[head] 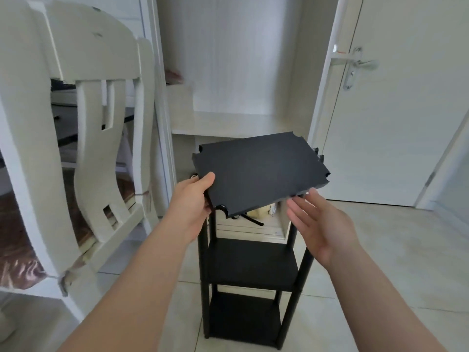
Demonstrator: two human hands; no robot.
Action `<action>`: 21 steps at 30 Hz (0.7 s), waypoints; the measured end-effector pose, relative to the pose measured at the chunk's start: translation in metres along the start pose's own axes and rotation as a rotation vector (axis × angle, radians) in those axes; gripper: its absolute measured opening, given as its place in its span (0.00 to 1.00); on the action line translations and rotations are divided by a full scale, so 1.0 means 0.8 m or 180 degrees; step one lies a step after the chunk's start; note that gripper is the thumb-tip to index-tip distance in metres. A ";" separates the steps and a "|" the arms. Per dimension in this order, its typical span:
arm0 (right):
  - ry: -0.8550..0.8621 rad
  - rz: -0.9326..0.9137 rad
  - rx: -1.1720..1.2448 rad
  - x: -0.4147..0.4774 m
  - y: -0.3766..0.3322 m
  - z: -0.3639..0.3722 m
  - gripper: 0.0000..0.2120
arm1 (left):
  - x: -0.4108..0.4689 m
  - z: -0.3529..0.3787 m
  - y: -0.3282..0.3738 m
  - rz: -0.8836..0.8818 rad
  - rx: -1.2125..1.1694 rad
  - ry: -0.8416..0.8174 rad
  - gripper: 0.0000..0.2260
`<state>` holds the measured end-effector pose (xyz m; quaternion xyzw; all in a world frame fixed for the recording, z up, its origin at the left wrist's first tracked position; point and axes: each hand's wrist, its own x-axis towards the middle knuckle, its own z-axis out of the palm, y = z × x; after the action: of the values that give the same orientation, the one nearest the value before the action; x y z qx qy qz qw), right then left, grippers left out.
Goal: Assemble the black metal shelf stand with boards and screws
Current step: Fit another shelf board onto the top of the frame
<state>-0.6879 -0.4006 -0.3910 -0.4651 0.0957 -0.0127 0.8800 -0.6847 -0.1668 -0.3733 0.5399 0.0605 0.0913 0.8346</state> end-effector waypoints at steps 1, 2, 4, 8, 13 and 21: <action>0.0043 0.0010 0.0013 0.005 0.004 0.000 0.10 | 0.004 -0.004 -0.001 -0.0043 -0.0066 0.0021 0.09; 0.0088 0.0027 -0.0008 0.008 0.008 0.000 0.11 | 0.007 -0.008 -0.002 -0.0089 -0.0134 0.0036 0.09; 0.0023 0.0052 -0.0015 0.013 0.008 0.002 0.12 | 0.013 -0.009 -0.001 -0.0161 -0.0202 0.0018 0.10; -0.0196 0.0026 0.0071 0.020 0.002 -0.001 0.15 | 0.019 -0.003 -0.004 -0.0151 -0.0200 -0.0018 0.09; -0.0221 0.0130 0.0074 0.021 -0.001 -0.005 0.15 | 0.023 0.000 -0.011 -0.0307 -0.0067 0.0005 0.10; 0.0212 -0.0034 0.0494 0.022 0.004 0.005 0.10 | 0.013 -0.005 -0.035 -0.0763 -0.1323 -0.0173 0.20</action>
<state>-0.6700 -0.3972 -0.3944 -0.3953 0.1212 -0.0402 0.9097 -0.6727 -0.1724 -0.4007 0.3478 0.0816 -0.0126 0.9339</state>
